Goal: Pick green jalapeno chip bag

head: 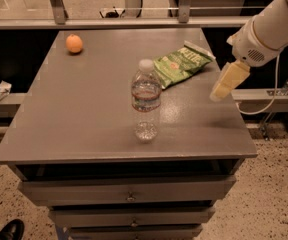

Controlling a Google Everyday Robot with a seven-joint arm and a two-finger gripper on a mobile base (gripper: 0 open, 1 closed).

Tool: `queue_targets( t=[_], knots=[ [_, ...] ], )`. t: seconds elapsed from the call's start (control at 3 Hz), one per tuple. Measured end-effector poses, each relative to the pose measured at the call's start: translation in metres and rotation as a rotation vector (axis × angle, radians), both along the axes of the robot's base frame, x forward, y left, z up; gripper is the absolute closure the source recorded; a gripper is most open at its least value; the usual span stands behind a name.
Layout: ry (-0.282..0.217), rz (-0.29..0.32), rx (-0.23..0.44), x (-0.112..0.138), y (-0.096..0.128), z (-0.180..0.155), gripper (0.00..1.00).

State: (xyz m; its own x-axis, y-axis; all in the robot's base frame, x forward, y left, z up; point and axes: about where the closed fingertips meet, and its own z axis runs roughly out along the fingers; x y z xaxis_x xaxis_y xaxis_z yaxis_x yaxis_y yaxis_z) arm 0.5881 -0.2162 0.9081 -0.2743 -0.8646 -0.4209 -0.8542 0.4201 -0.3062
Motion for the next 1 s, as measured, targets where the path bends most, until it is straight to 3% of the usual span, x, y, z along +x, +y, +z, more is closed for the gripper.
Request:
queue_targets(
  t=[0.33,0.67,1.0],
  knots=[
    [-0.035,-0.07,0.118,0.079,0.009,-0.022,0.0],
    [-0.038,-0.12,0.202,0.123,0.016,-0.033,0.0],
    [-0.003,-0.171,0.306,0.151,0.021,-0.046,0.0]
  ],
)
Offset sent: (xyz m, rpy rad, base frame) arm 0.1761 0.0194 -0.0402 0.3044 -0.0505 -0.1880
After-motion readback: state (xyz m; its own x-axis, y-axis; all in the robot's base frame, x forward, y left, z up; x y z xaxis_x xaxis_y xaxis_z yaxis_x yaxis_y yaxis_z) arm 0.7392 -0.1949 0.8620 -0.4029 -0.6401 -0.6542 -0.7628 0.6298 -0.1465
